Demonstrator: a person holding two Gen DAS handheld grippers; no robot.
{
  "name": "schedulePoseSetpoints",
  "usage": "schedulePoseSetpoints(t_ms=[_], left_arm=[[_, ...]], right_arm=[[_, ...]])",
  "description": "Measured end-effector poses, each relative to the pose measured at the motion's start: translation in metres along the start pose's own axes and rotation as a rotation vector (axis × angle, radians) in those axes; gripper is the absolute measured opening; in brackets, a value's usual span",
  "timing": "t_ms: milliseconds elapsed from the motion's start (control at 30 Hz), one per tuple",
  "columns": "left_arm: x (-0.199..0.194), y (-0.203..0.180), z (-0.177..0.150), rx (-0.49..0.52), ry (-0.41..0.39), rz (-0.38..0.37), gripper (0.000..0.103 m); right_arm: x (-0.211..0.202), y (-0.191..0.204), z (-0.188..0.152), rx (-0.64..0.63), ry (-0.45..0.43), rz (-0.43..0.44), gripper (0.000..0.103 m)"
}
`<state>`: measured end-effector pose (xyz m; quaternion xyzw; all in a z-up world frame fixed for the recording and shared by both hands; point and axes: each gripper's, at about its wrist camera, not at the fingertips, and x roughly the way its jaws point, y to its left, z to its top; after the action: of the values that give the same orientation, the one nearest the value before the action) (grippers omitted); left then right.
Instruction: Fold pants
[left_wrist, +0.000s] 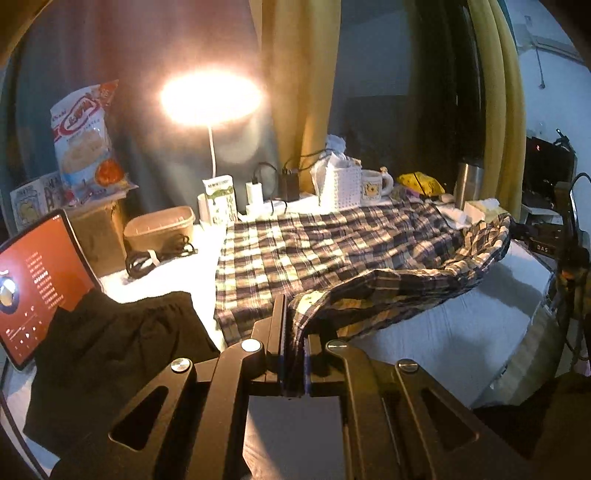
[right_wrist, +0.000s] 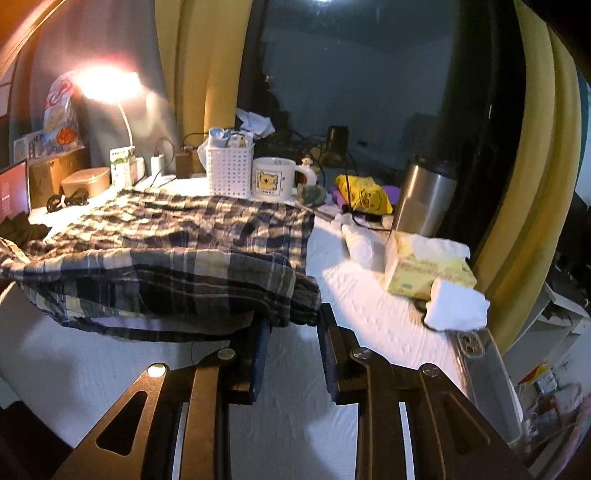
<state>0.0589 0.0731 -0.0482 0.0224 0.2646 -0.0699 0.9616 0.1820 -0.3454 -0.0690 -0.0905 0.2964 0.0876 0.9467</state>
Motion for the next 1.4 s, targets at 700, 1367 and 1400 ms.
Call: schedulePoseSetpoints(t_ms=[700,1367,1400], left_arm=[[0.051,0.03,0.07,-0.007,-0.114,0.079,0.006],[0.181,0.078,0.117,0.014,-0.048,0.073,0.006],[0.188,0.08,0.117,0.017,-0.038,0.075,0.006]], right_arm=[[0.044,-0.011,0.086,0.038,-0.045,0.007,0.026],[0.152,-0.003,0.139,0.062,0.015,-0.001,0.0],[0.157,-0.003,0.139,0.059,0.021,0.001,0.0]])
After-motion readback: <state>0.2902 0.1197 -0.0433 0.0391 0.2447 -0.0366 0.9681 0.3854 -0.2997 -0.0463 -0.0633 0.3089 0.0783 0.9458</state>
